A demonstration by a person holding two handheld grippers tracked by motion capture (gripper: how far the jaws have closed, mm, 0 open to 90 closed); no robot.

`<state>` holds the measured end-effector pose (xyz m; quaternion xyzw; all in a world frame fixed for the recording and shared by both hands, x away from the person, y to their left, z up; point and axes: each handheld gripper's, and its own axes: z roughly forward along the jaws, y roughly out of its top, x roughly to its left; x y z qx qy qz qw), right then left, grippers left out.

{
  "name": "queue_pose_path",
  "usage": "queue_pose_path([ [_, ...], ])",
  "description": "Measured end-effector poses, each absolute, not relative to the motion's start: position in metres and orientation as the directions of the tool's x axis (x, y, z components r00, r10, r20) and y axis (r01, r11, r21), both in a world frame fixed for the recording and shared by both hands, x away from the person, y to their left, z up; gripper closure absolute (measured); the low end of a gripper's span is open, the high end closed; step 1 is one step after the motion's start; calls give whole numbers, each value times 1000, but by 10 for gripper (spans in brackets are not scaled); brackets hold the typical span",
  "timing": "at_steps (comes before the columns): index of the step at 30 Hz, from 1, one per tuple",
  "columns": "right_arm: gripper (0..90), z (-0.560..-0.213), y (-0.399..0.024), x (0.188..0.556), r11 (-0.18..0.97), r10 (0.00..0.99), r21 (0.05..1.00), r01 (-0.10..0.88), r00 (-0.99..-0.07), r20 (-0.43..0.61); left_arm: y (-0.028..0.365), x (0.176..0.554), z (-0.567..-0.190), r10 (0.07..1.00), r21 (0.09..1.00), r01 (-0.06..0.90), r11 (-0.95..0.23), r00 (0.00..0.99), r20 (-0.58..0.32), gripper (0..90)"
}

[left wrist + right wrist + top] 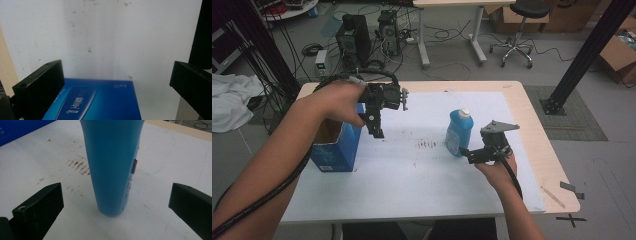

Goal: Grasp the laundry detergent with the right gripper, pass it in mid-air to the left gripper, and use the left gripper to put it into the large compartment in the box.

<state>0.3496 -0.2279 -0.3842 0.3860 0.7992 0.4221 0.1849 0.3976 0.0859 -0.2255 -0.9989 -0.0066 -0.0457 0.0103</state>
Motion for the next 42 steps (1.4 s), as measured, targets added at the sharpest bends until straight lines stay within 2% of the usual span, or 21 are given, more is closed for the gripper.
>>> queue_pose_path([
  [16,0,-403,-206,365,308,806,834,457,-591,26,89,394,-228,7,-26,10,-1000,996,87,1],
  [42,0,-415,-187,372,229,840,902,365,-543,7,89,393,-230,9,-34,12,-999,996,84,1],
])
